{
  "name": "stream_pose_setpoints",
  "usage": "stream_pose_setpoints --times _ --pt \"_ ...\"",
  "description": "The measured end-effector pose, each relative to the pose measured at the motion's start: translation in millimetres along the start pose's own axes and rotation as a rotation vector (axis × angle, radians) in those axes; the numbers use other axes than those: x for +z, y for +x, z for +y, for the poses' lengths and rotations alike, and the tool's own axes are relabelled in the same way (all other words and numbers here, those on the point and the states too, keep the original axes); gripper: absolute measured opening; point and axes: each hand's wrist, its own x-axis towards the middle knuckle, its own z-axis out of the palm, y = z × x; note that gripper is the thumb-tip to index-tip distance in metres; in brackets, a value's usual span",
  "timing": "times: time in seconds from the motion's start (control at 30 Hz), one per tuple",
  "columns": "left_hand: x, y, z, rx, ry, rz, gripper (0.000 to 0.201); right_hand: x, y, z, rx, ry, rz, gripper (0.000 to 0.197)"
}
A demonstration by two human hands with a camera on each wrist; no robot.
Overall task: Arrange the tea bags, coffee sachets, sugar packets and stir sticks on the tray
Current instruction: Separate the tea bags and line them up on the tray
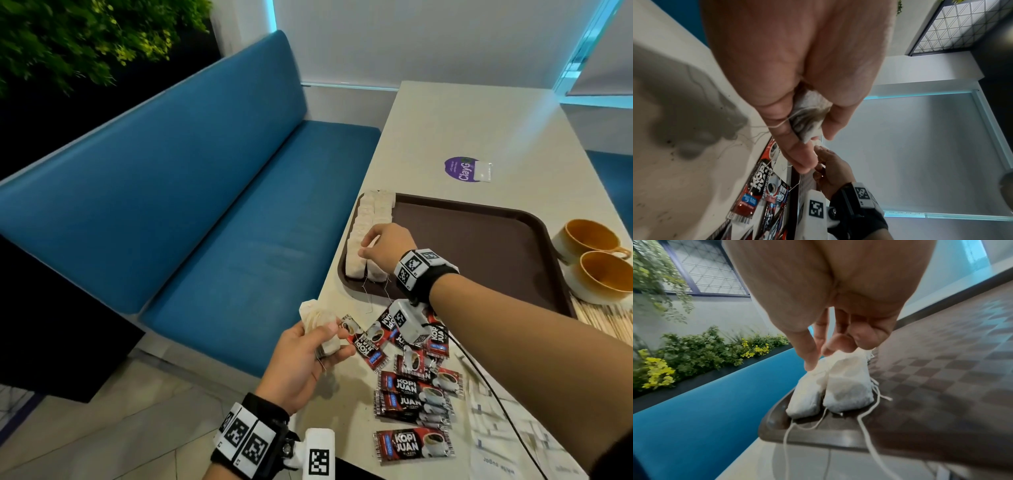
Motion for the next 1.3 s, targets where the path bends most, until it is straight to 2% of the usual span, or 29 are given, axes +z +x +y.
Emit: stream_pose_setpoints --times 0.2,0.3,0.57,0.7,0.8,0.9,1.03,1.17,1.3 --pt "2.3 -0.7 -1.1 0.000 0.008 -0.011 0.022 6.6 -12.2 -4.3 -0.090 -0.168 -0.212 0.018" --pt "3.2 -2.1 -1.3 0.002 0.006 -0.016 0.023 9.0 -13.0 -5.9 -0.090 -0.229 -0.215 0.021" --pt "2.8 -1.6 -0.2 0.000 -0.011 -0.010 0.019 9.7 -9.2 -3.5 -0.089 -0.194 -0.196 0.025" --pt "2.2 0.4 -0.5 0.009 -0.074 -0.042 0.023 0.4 -16.8 -3.9 -0.112 -0.057 -0.163 0.024" --pt "1.9 0.1 2.8 0.017 -0.111 -0.094 0.032 -10.7 -35.2 -8.6 -0.170 0.045 -0.099 0.014" --pt "3.9 -1.5 6.0 0.030 -0.097 -0.138 0.038 -24.2 -67.0 -13.0 -0.225 0.143 -0.173 0.008" --pt "8.8 -5.3 9.0 0.047 -0.053 -0.201 0.033 -33.9 -108.1 -11.8 -0.263 0.301 -0.271 0.014" --pt "13.8 -8.2 7.9 0.058 -0.011 -0.239 0.030 -30.1 -133.0 -0.2 -0.225 0.364 -0.304 0.026" --pt "21.1 -11.2 4.0 0.072 0.041 -0.228 0.027 -28.1 -149.2 13.0 -0.179 0.490 -0.305 0.017"
